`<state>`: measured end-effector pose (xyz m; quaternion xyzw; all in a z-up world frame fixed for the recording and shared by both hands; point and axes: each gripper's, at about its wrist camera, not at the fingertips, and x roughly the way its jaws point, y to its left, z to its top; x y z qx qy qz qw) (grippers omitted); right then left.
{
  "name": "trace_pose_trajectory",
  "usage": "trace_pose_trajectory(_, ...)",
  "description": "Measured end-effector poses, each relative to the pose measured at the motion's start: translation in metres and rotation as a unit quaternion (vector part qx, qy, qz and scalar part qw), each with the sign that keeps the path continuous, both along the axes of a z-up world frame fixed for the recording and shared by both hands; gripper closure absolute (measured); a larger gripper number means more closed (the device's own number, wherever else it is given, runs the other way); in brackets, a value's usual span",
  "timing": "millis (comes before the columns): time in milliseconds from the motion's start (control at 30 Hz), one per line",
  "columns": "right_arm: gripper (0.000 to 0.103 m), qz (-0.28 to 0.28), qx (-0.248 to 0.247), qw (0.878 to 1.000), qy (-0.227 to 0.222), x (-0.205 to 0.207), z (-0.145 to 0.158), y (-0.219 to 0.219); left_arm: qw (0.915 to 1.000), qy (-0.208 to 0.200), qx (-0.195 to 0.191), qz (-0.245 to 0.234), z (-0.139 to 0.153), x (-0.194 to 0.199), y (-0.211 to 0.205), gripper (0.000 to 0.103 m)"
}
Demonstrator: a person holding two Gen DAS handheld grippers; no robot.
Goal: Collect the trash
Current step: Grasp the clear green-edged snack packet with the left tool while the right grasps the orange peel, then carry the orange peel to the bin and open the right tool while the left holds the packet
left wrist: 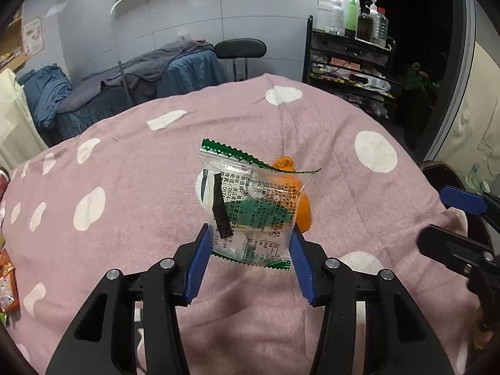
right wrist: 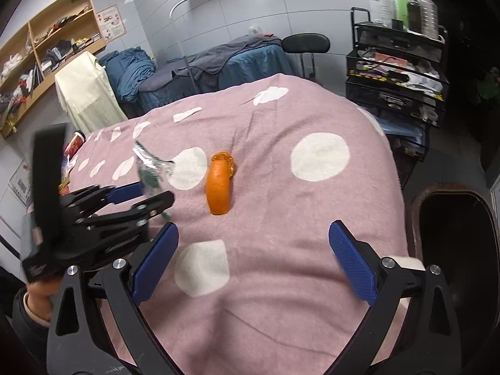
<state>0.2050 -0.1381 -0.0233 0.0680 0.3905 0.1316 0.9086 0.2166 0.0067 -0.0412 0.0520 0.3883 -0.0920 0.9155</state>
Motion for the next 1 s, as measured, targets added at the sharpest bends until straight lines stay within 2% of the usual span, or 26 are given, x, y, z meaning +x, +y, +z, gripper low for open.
trace_pose_trajectory(267,0.008,0.038,-0.017,0.999,0.029,0.039,-0.007,0.044,0.9984,-0.04,0.001,0.04,0.017,-0.037,0.023,0.054)
trace_pose_trajectory(367,0.011,0.036,-0.026,0.998,0.048,0.056,-0.013,0.055,0.9976,-0.043,-0.002,0.054,0.018,-0.046,0.031,0.054)
trace_pose_trajectory(567,0.025,0.05,-0.055,0.993,0.094,0.089,-0.03,0.085,0.9967,-0.042,-0.011,0.069,0.018,-0.058,0.042,0.054)
trace_pose_trajectory(667,0.034,0.048,-0.091,0.989,0.11,0.104,-0.044,0.099,0.9965,-0.043,-0.015,0.07,0.019,-0.063,0.044,0.054)
trace_pose_trajectory(733,0.052,0.049,-0.092,0.985,0.136,0.112,-0.055,0.104,0.9965,-0.043,-0.018,0.07,0.019,-0.066,0.044,0.054)
trace_pose_trajectory(767,0.056,0.049,-0.088,0.985,0.143,0.114,-0.058,0.104,0.9965,-0.043,-0.018,0.069,0.019,-0.067,0.044,0.054)
trace_pose_trajectory(833,0.074,0.045,-0.083,0.984,0.15,0.116,-0.061,0.102,0.9965,-0.043,-0.02,0.068,0.019,-0.069,0.044,0.054)
trace_pose_trajectory(1000,0.083,0.045,-0.045,0.99,0.127,0.104,-0.05,0.09,0.9966,-0.044,-0.026,0.065,0.019,-0.074,0.044,0.054)
